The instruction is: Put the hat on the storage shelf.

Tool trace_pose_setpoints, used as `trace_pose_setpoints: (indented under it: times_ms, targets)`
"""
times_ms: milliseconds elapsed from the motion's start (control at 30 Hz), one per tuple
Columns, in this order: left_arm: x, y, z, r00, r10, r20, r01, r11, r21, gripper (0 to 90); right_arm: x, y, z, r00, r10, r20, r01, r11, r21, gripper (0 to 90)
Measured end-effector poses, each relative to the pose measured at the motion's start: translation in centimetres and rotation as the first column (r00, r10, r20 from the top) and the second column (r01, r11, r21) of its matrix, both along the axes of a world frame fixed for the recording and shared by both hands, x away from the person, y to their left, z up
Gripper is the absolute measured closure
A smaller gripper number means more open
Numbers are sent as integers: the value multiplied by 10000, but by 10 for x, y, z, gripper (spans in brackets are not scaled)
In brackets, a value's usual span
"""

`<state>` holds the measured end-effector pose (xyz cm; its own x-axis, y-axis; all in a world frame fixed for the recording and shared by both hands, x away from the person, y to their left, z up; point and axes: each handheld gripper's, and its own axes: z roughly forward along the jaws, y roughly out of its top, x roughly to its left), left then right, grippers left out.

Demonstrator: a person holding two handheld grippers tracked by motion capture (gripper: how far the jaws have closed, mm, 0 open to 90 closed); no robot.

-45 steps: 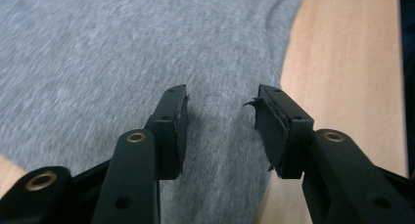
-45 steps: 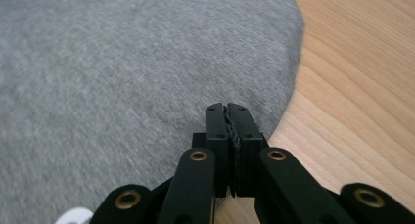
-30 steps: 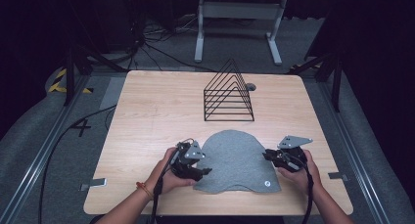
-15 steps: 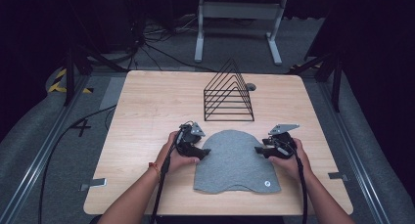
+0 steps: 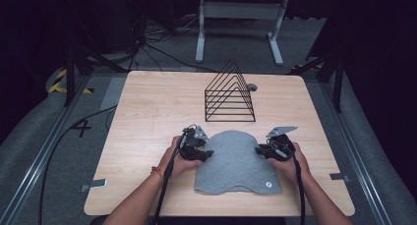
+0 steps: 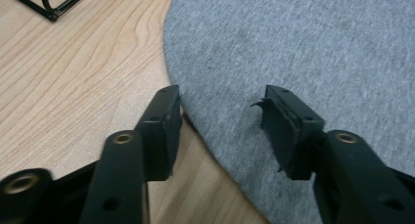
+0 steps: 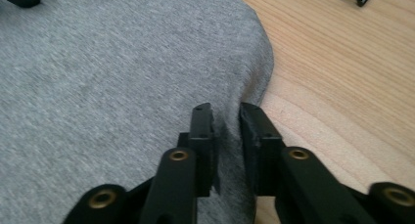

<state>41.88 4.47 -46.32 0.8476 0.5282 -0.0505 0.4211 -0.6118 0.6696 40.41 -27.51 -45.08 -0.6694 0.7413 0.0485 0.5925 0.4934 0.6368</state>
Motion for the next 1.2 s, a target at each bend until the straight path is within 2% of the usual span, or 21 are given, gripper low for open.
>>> trace_pose_setpoints:
  times_ms: [67,167,233,300,400,467,533,633,700,867,1033,1200]
  targets:
    - [2,1,0,10000,14,29,-14,10000,-75,613,0,-1,-1,10000,17,-63,-16,9999,170,841]
    - [4,4,-1,9998,-77,-176,72,9994,-331,749,-1,-3,-1,9999,104,-106,-101,9994,336,851]
    - [5,5,-2,9997,-34,-254,20,9984,-565,797,-2,-3,-2,10000,93,-30,-92,9991,422,852]
    - [5,5,-2,9997,-9,-263,-6,9985,-551,825,-3,-3,-2,9998,191,93,-194,9992,338,854]
    - [2,4,1,10000,21,16,-20,9987,-509,864,-6,-1,-1,9989,341,326,-347,9992,193,856]
    - [1,6,6,9999,8,113,1,9971,-767,870,-8,-2,2,9983,373,448,-384,9990,236,858]
    - [-1,7,10,9993,-56,358,84,9969,-784,874,-9,-3,5,9975,398,591,-418,9986,330,858]
    - [-4,6,16,9990,-104,435,139,9965,-825,878,-12,-4,11,9958,469,786,-504,9978,429,858]
    - [-5,7,21,9986,-157,499,208,9944,-1040,879,-14,-4,15,9941,529,944,-578,9971,501,859]
    - [-9,9,39,9933,-196,1139,330,9926,-1170,880,-19,-7,31,9881,527,1444,-643,9950,768,859]
    - [-11,10,60,9878,-399,1506,607,9889,-1356,880,-24,-8,52,9774,549,2041,-744,9933,889,860]
    - [-12,5,88,9762,-649,2070,915,9884,-1216,881,-30,-8,76,9634,626,2608,-912,9909,989,860]
